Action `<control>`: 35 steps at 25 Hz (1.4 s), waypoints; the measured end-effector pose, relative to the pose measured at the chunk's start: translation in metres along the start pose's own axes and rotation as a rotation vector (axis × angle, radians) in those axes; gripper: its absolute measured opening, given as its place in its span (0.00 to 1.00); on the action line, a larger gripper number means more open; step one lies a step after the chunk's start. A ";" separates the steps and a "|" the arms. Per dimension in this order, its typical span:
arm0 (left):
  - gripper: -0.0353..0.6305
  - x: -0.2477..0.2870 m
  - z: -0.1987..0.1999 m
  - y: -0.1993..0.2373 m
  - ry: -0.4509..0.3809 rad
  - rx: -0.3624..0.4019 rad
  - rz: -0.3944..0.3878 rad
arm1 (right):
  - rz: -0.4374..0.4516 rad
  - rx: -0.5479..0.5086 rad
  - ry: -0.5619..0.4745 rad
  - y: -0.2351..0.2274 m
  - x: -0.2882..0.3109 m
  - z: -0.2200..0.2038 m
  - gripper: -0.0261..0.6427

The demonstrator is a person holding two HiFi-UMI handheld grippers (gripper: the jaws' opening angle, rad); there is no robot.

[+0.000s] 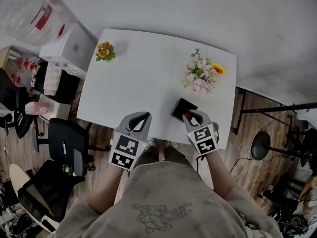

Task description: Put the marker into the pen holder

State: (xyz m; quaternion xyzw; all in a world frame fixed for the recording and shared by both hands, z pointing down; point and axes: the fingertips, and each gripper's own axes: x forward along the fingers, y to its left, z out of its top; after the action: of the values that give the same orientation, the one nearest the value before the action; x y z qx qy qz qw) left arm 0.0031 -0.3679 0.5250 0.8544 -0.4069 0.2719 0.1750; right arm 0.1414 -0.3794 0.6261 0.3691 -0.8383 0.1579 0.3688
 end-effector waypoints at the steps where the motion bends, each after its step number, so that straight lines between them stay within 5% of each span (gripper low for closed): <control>1: 0.05 -0.001 0.001 0.000 -0.002 0.005 0.000 | -0.001 0.001 -0.010 -0.001 -0.002 0.002 0.20; 4: 0.05 -0.003 0.008 0.002 -0.016 0.018 0.007 | -0.002 0.006 -0.047 -0.002 -0.016 0.020 0.23; 12: 0.05 -0.014 0.055 0.007 -0.111 0.065 0.027 | -0.058 -0.035 -0.230 -0.017 -0.070 0.096 0.13; 23: 0.05 -0.066 0.146 0.006 -0.313 0.194 0.087 | -0.081 -0.055 -0.539 -0.018 -0.176 0.193 0.08; 35: 0.05 -0.133 0.206 0.002 -0.562 0.220 0.137 | -0.078 -0.046 -0.771 -0.014 -0.259 0.227 0.08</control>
State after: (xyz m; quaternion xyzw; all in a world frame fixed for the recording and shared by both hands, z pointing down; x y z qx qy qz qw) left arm -0.0018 -0.3963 0.2815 0.8806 -0.4640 0.0785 -0.0564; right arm 0.1555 -0.3803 0.2818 0.4248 -0.9040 -0.0252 0.0405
